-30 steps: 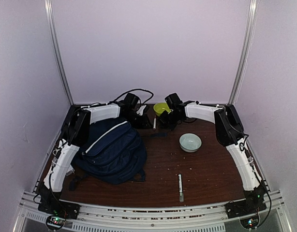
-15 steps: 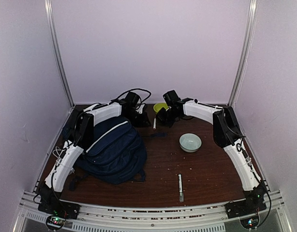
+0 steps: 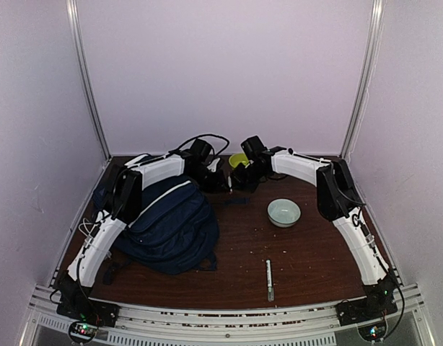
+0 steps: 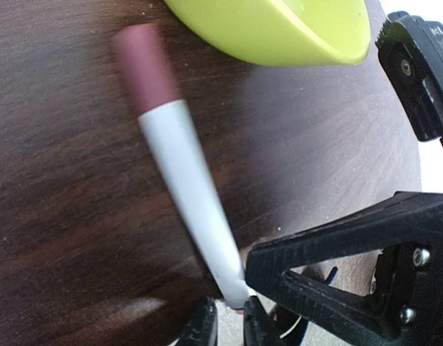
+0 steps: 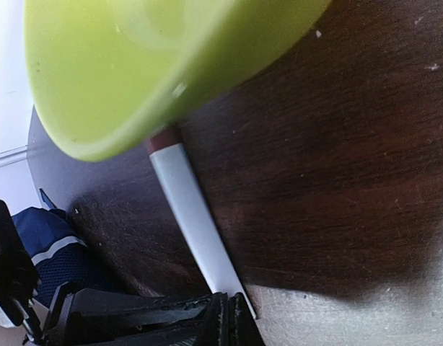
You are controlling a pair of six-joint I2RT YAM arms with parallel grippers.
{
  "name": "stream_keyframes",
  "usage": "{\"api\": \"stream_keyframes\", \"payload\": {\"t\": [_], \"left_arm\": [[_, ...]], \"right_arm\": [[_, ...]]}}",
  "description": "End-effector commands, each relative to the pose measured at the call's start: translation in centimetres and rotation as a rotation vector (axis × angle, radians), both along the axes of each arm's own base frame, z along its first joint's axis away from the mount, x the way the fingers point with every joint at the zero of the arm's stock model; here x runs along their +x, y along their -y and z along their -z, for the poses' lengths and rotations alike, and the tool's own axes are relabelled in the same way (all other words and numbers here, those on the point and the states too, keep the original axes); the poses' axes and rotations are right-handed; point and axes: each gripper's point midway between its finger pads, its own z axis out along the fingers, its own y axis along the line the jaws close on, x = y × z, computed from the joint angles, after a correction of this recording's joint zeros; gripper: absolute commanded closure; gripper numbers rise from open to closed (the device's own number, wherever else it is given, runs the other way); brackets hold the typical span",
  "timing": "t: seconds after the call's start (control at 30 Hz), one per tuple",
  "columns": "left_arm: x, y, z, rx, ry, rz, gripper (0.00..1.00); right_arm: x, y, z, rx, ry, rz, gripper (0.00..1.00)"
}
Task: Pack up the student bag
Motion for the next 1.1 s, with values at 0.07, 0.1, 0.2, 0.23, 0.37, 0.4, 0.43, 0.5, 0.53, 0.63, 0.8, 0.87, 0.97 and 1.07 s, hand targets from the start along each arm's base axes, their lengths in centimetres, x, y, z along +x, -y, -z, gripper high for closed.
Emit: {"api": "stream_keyframes", "payload": {"t": [0.07,0.1,0.2,0.23,0.37,0.4,0.43,0.5,0.53,0.63,0.8,0.87,0.97,1.07], "left_arm": [[0.1,-1.9,-1.8,0.031,0.081,-0.038,0.82],[0.3,-2.6,-2.2,0.042,0.100,-0.051,0.80],[0.9,-3.7,-3.5,0.059,0.157,-0.066,0.75],[1.1,-3.9,-3.7,0.056,0.162,-0.066,0.74],[1.6,-4.1,-4.5,0.033,0.174,-0.063,0.72],[1.8,-4.3,-4.7,0.033,0.180,-0.064,0.71],[1.8,-4.4,-4.7,0.035,0.182,-0.063,0.70],[1.8,-4.8,-4.7,0.039,0.184,-0.061,0.70],[1.8,-5.1,-4.7,0.042,0.186,-0.060,0.70],[1.7,-5.7,-4.7,0.050,0.190,-0.055,0.70],[1.5,-6.0,-5.1,0.043,0.202,-0.036,0.69],[1.4,-6.0,-5.0,0.041,0.201,-0.030,0.69],[1.4,-6.1,-4.8,0.042,0.195,-0.027,0.69],[1.5,-6.0,-4.5,0.040,0.195,-0.024,0.67]], "right_arm": [[-0.1,1.3,0.0,-0.085,0.027,-0.015,0.92],[-0.1,1.5,-0.1,-0.101,0.035,-0.016,0.89],[-0.1,1.8,-0.3,-0.131,0.053,-0.023,0.79],[-0.1,1.8,-0.3,-0.135,0.056,-0.026,0.78],[-0.2,1.0,-0.8,-0.155,0.101,-0.062,0.75],[-0.1,0.8,-1.1,-0.170,0.119,-0.074,0.74],[-0.3,0.8,-1.2,-0.203,0.133,-0.089,0.73],[-0.4,0.9,-1.8,-0.292,0.191,-0.115,0.73],[-0.4,1.1,-2.2,-0.353,0.225,-0.127,0.73],[-0.8,1.5,-2.8,-0.512,0.311,-0.171,0.73],[-1.5,0.5,-3.3,-0.639,0.399,-0.232,0.72],[-1.5,0.3,-3.4,-0.655,0.417,-0.242,0.72],[-1.3,0.3,-3.5,-0.656,0.427,-0.241,0.72],[-1.0,-0.8,-4.3,-0.594,0.450,-0.247,0.74]]}}
